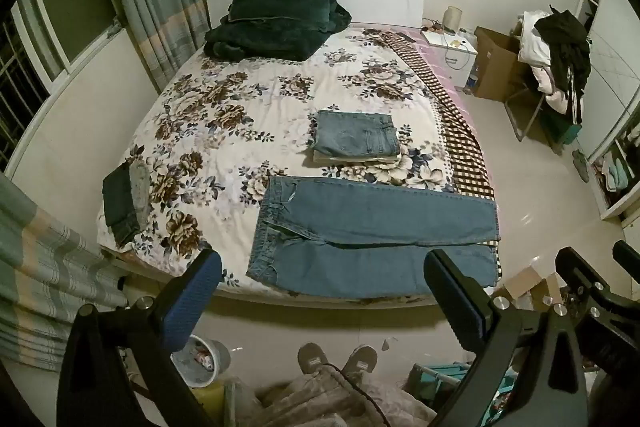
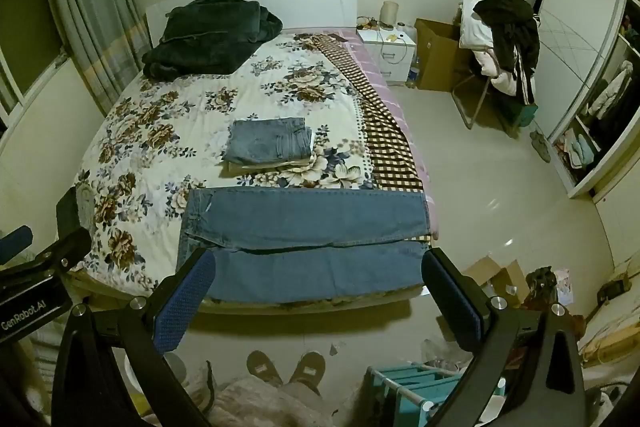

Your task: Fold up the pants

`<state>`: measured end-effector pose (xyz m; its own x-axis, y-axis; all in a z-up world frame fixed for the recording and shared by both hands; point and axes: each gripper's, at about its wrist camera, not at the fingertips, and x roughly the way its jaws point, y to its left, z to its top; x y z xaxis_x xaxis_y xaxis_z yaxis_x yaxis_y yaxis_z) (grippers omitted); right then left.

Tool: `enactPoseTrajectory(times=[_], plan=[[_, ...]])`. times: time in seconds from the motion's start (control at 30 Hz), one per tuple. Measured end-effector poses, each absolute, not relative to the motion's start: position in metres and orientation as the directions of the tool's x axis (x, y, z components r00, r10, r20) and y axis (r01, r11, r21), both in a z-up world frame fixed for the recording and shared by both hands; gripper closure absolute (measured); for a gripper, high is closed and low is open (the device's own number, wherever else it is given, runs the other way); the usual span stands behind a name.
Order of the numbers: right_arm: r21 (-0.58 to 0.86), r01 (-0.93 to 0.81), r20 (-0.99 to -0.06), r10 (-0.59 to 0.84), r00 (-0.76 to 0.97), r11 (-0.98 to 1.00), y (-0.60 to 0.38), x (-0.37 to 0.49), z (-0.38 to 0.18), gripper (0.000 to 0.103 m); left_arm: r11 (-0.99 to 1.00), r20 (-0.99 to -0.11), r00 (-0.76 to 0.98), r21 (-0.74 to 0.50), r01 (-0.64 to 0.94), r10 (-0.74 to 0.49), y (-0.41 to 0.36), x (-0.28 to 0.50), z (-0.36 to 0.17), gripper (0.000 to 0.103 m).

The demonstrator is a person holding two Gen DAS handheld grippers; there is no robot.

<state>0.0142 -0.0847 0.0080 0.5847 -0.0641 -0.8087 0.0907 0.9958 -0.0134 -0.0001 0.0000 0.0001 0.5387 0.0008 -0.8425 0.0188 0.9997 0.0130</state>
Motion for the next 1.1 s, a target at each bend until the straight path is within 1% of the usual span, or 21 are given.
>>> enactPoseTrajectory(times=[1.1], plan=[[-0.013, 0.091, -0.813, -0.064, 0.579, 0.996, -0.0860, 0.0190, 0.0074, 0.000, 1.000, -0.847, 0.531, 0.018, 0.019, 0.005, -0.0007, -0.0003, 0.0001, 0.000]])
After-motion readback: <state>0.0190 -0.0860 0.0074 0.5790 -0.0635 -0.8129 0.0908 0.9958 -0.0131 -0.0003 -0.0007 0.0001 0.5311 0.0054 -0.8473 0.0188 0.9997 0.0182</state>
